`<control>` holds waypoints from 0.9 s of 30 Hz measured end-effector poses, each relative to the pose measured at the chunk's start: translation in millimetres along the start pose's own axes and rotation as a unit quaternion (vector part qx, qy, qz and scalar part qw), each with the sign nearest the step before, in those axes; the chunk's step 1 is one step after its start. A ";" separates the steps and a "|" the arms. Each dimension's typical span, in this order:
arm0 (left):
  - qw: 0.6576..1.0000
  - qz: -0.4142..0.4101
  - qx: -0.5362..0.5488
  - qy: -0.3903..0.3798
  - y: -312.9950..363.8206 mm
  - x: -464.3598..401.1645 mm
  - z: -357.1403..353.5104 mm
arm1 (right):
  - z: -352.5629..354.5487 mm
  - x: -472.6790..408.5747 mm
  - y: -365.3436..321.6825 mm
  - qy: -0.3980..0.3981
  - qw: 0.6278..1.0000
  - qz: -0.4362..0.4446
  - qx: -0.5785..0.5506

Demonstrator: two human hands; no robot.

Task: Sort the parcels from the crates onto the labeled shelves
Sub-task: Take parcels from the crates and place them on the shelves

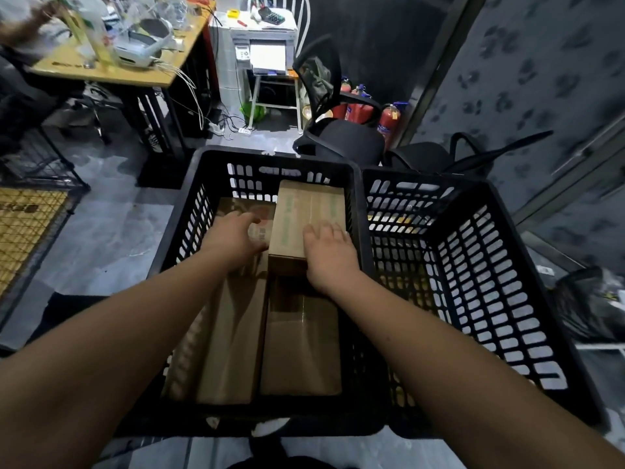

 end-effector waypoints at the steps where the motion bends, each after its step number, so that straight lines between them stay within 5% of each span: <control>1: 1.000 -0.003 0.019 0.003 -1.2 -0.2 2.6 | 2.6 0.5 -0.4 0.007 1.000 0.004 0.003; 15: 0.960 0.043 0.276 -0.001 -15.8 -6.4 29.0 | 64.7 34.0 14.0 0.234 0.957 0.041 -0.168; 23: 0.935 0.071 0.347 0.012 -3.2 -2.3 35.4 | 83.1 37.7 40.9 0.316 0.882 -0.066 -0.345; 27: 0.932 0.078 0.354 0.017 6.2 6.3 40.3 | 85.3 43.3 56.8 0.375 0.816 -0.114 -0.426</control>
Point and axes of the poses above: each hand's wrist, its own x-axis away from the middle knuckle, its own z-axis out of the back of the hand, y = z × x, the point moved 8 cm from there along -x, towards the middle knuckle, and after that the axes turned 11 degrees about z, right-handed, at the moved point
